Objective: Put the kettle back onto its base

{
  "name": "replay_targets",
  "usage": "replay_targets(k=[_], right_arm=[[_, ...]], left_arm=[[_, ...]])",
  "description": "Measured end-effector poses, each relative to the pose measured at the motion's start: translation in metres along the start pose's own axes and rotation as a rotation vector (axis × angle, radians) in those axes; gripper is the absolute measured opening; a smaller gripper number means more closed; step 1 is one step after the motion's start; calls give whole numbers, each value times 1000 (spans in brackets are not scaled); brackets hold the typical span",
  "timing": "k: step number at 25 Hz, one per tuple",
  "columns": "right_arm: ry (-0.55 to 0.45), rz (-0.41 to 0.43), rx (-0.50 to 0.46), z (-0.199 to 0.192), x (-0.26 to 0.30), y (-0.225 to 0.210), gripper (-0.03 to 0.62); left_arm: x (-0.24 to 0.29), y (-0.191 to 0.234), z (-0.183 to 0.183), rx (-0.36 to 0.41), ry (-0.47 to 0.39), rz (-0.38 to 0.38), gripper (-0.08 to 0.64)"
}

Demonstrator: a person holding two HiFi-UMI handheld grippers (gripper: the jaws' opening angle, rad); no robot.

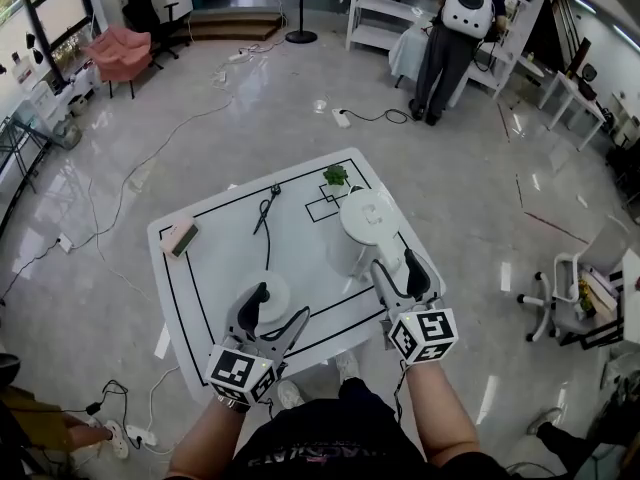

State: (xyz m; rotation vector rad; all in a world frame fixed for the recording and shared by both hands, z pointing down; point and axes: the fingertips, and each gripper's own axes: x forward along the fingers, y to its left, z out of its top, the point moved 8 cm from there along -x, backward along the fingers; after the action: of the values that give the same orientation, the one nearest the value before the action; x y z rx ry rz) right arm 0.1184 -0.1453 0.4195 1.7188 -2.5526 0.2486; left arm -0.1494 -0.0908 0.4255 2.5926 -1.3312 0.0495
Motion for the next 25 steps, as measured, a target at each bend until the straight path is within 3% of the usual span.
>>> replay_targets(k=[25], right_arm=[[269, 172, -69, -57, 47, -45, 274]], left_arm=[[52, -39, -3, 11, 8, 94, 354]])
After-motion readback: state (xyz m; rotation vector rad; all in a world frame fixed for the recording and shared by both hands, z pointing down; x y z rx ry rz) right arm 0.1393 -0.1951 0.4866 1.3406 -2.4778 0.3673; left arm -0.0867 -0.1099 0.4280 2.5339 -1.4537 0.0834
